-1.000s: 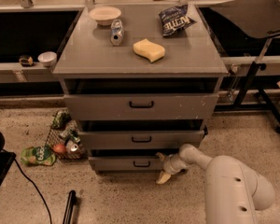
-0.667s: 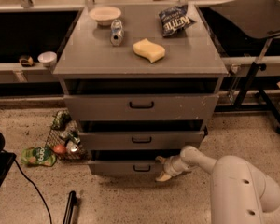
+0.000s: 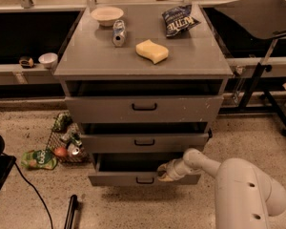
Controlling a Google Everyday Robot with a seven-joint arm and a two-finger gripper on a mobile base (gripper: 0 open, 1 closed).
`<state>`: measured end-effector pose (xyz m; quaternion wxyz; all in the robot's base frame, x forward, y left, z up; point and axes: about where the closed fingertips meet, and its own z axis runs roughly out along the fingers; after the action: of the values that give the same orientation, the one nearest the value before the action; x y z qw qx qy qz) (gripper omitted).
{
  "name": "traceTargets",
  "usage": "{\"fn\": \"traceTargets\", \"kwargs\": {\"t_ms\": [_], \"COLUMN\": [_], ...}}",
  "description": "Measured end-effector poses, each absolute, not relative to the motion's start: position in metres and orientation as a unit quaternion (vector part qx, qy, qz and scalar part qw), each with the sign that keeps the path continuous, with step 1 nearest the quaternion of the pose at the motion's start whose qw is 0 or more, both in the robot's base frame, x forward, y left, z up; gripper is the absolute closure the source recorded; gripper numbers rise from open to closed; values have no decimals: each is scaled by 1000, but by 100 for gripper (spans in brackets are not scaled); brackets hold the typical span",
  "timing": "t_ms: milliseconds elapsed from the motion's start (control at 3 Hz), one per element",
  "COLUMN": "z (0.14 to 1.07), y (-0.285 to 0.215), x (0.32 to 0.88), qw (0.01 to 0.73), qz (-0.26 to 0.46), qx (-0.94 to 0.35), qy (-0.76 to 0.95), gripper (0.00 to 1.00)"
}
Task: Open bottom drawer
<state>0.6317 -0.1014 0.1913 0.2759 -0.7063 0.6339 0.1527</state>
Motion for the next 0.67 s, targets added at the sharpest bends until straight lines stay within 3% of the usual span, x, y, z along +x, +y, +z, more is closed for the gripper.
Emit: {"fn": "traceTargets", "kwargs": {"t_ms": [333,667], "z": [205,205], "y": [-79,-79], "x": [611,611], "qw": [278,278], "qz": [171,171], "qx": [-726,-726], "qy": [605,605], "gripper": [0,0]}}
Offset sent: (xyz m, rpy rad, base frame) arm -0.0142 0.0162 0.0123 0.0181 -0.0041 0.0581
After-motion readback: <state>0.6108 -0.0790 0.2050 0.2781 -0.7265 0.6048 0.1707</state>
